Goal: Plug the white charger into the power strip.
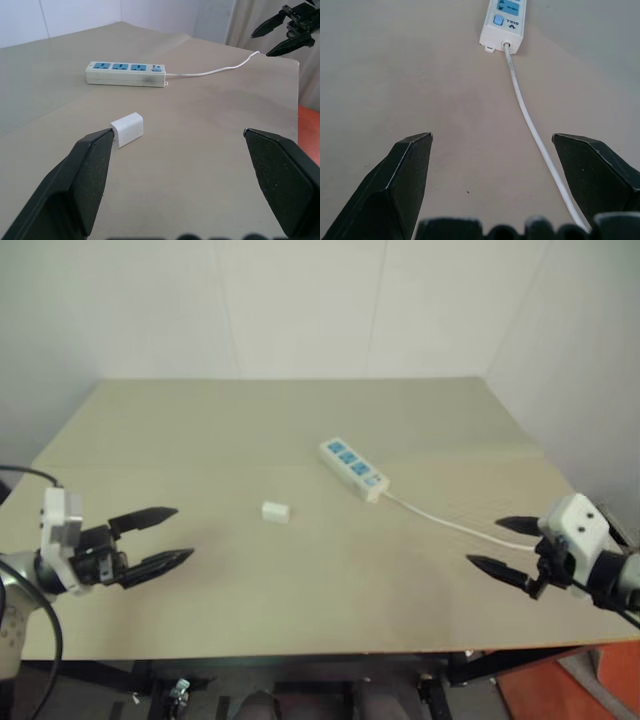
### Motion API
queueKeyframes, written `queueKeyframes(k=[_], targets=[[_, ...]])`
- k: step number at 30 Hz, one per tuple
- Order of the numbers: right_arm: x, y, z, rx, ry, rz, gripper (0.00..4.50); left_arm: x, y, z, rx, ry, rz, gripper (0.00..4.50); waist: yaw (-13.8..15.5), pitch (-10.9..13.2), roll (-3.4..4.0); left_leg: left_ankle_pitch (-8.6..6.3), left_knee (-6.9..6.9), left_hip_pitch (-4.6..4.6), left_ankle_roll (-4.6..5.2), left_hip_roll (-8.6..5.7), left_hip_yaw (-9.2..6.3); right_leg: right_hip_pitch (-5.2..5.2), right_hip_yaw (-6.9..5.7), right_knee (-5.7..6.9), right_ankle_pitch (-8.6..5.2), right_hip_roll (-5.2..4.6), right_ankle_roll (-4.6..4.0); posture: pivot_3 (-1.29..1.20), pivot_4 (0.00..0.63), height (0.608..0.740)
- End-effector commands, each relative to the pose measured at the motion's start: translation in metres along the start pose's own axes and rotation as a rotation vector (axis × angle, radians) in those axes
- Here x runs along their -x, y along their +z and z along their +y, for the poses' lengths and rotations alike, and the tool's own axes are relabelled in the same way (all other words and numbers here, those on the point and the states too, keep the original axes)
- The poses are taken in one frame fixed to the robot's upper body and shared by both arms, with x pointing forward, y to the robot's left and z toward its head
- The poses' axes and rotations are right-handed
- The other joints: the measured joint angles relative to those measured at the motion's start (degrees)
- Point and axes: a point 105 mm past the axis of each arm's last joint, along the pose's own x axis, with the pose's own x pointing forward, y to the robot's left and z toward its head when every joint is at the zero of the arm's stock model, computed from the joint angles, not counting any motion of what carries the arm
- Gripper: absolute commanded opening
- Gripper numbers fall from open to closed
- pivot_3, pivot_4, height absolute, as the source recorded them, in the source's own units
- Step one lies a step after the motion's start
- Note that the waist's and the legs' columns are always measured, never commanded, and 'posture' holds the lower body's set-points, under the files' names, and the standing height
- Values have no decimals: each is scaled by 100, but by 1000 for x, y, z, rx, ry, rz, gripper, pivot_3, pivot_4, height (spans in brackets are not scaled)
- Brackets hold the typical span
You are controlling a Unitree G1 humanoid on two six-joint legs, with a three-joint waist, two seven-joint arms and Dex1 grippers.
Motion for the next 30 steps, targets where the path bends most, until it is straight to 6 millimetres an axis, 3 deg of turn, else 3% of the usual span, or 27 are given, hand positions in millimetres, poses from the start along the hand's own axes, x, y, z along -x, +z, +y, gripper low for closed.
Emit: queueKeyframes(k=[1, 11, 22, 30], targets=[[3, 12, -6, 19, -23, -32, 4486, -1, 8, 1, -52, 5, -24, 4500, 2, 0, 0, 0, 0, -1, 0, 0, 0, 0, 0, 0, 0, 0, 0, 0, 150, 740], [0, 12, -9, 4, -63, -29, 4486, -8, 10, 7, -62, -3, -44, 4500, 2, 0, 0, 0, 0, 0, 0, -1, 0, 1, 1, 0, 1, 0, 2, 0, 150, 740], [5, 8, 0, -33, -13, -26, 4486, -13, 11, 15, -71, -1, -52, 4500, 2, 0, 0, 0, 0, 2, 0, 0, -1, 2, 1, 1, 3, 1, 4, 0, 150, 740], [2, 6, -8, 23, -64, -13, 4486, -14, 14, 10, -58, -35, -70, 4500, 2, 0, 0, 0, 0, 0, 0, -1, -1, 1, 1, 0, 2, 0, 4, 0, 150, 740]])
